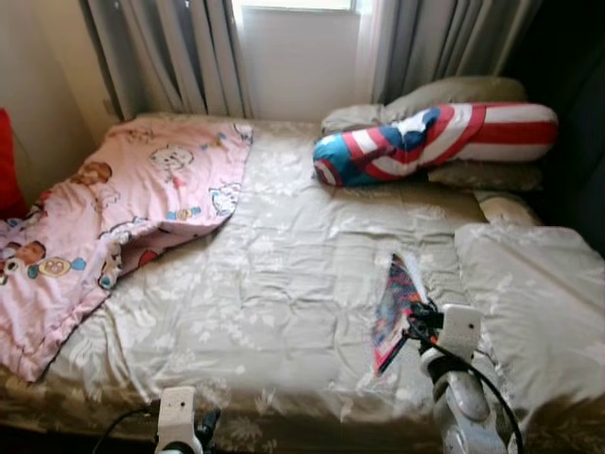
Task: Clean up the room
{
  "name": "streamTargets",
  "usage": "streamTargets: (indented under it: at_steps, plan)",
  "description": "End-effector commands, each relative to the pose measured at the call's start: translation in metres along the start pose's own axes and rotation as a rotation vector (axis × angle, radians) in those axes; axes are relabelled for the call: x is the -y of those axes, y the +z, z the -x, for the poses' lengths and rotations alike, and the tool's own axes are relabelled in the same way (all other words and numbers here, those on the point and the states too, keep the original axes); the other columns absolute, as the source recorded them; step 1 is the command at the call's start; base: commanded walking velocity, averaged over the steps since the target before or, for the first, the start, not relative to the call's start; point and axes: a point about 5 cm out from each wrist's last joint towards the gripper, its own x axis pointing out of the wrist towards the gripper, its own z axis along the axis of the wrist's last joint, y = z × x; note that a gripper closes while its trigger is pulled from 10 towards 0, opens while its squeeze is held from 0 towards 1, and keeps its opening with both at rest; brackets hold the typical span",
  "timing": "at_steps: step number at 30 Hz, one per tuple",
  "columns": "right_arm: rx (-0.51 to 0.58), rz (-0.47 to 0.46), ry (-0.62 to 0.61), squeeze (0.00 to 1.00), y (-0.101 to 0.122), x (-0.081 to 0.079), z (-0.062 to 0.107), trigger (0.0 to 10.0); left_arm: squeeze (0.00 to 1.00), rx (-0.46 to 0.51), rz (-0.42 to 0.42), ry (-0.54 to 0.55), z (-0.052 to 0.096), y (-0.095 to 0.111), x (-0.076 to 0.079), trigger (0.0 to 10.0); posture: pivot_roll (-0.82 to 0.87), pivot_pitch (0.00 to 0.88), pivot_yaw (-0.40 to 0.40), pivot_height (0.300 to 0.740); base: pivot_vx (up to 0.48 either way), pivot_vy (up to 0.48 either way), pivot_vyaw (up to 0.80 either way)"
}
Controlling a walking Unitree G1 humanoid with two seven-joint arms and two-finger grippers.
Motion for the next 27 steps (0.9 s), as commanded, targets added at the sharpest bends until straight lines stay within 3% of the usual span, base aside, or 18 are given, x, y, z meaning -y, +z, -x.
streamTargets:
  at_steps: [1, 27]
  plan:
    - [0.042, -0.012, 0.018, 0.00, 0.0099, -0.0068, -0.0050, 10.0, 0.00, -0.016, 0.001, -0.006, 0.0003, -0.0019, -0.0004, 10.0, 0.02, 0.006, -0.069, 0.740, 0.000, 0.000, 0.00]
    - [0.045, -0.006, 0.008, 0.00, 0.0104, -0.0059, -0.0051, 10.0, 0.00, -0.015, 0.000, -0.015, -0.0003, -0.0020, 0.0034, 10.0, 0.02, 0.007, -0.069, 0.740, 0.000, 0.000, 0.00]
